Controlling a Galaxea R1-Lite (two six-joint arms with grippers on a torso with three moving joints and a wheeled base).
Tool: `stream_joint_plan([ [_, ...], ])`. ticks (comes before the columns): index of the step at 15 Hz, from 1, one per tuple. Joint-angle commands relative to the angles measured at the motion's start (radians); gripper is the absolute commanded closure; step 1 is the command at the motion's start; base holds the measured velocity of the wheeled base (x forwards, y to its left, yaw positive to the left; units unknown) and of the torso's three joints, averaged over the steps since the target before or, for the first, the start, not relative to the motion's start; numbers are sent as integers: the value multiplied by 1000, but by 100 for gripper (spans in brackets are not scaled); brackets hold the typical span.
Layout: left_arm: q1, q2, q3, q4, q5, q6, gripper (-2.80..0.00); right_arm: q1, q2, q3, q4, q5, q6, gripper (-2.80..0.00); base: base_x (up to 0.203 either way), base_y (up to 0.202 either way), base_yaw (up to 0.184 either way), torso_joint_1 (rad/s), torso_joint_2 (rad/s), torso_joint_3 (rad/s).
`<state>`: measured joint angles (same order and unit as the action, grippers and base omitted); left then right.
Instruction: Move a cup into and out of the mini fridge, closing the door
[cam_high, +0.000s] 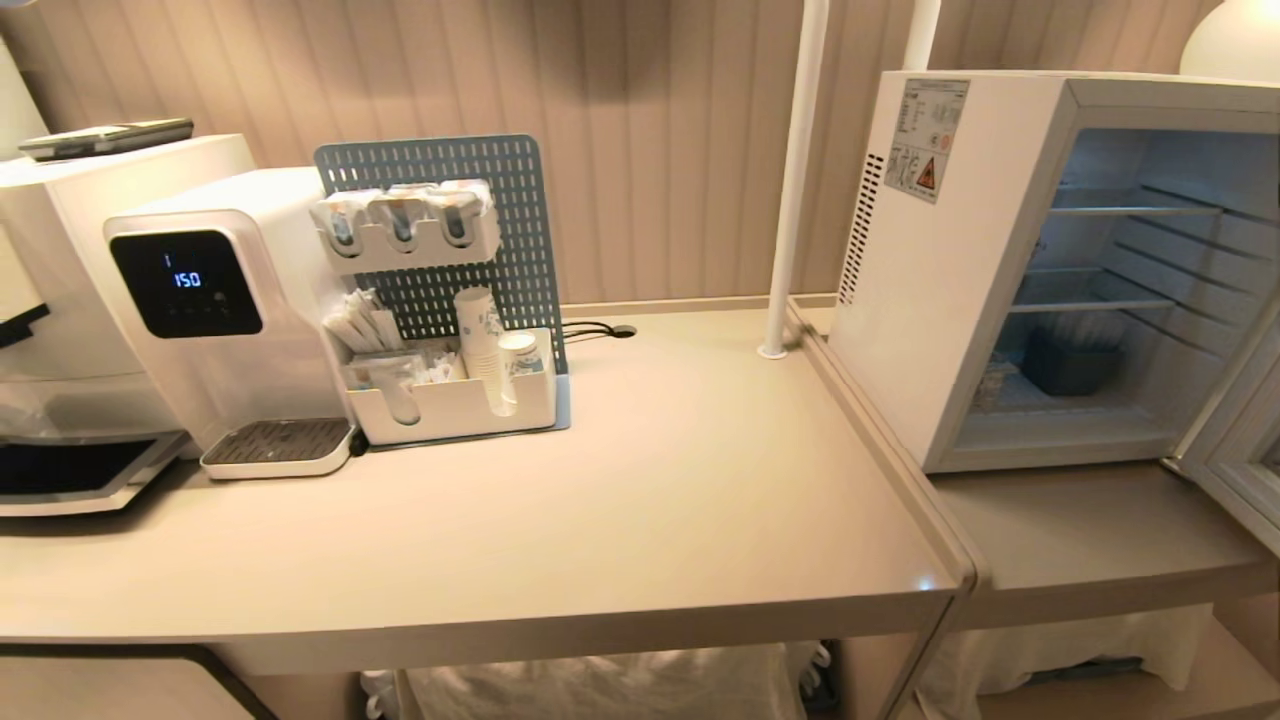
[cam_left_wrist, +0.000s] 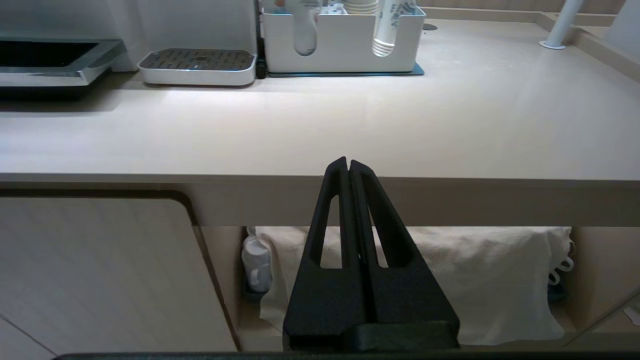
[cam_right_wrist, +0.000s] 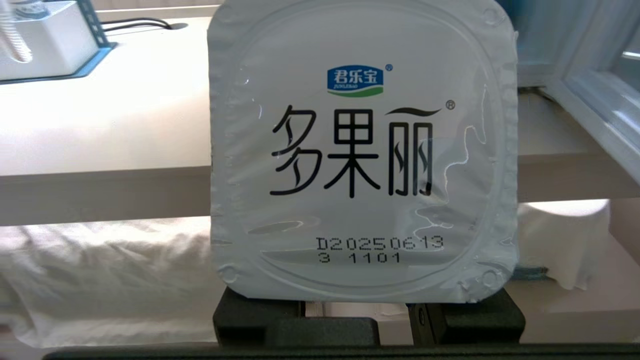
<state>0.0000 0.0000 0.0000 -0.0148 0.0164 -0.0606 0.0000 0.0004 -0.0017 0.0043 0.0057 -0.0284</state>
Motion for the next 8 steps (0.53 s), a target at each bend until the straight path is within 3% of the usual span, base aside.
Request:
stream_joint_plan([
  [1,0,2,3,0,0,-1,0,0,3,0,2,0,-1,0,0,196,3,5,2,5],
  [8,0,2,3,0,0,-1,0,-1,3,-4,16,-3,2,0,0,190,-1,1,3,3],
])
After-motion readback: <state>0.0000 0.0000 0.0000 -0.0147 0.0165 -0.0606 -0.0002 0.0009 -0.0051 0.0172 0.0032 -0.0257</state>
